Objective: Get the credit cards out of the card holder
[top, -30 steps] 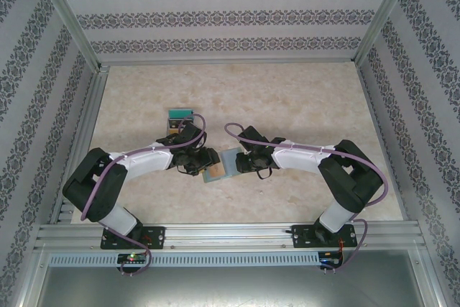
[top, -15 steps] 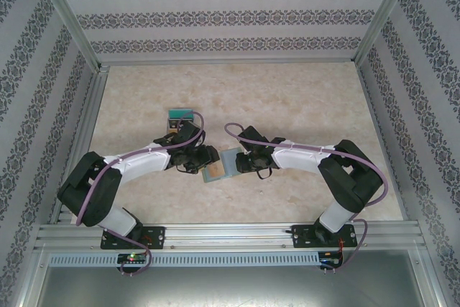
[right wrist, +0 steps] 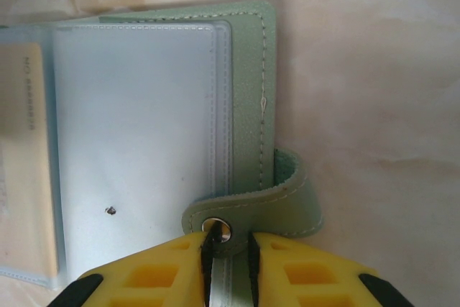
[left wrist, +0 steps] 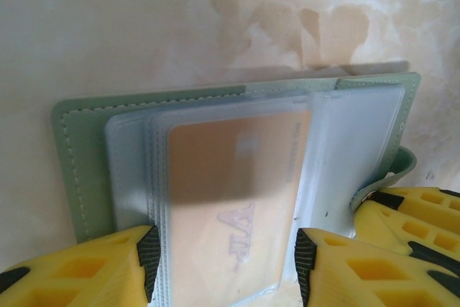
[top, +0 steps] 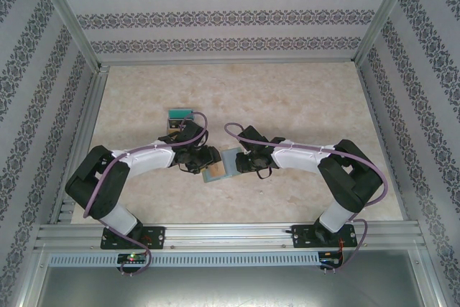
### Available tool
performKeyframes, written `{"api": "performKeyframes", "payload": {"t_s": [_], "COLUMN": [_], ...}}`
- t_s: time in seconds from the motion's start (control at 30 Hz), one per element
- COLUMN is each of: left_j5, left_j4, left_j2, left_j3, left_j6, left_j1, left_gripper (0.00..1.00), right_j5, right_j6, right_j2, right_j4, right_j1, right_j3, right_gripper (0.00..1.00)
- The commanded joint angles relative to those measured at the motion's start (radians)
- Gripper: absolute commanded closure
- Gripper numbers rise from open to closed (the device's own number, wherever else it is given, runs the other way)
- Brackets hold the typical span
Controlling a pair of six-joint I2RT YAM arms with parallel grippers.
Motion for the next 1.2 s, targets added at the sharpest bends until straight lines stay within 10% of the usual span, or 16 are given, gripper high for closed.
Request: {"api": "performKeyframes", "payload": {"t_s": [0.0,1.17], "left_j5": [0.015,0.148], "left_j4": [-0.021,0.095], "left_j2": [0.023,0.022], "left_j3": [0.020,0.105], "left_j6": [0.023,0.093], "left_j1": [-0.017,-0.053], "left_gripper": [0.45,0.35], "right_j5": [0.005,0.005], "right_j6": [0.010,0.012], "right_j2": [0.048,0.048], "right_j4": [0.005,0.004], "right_j1": [0.010,0.010], "right_j3": [-0.003,-0.002], "right_gripper": [0.75,0.75]}}
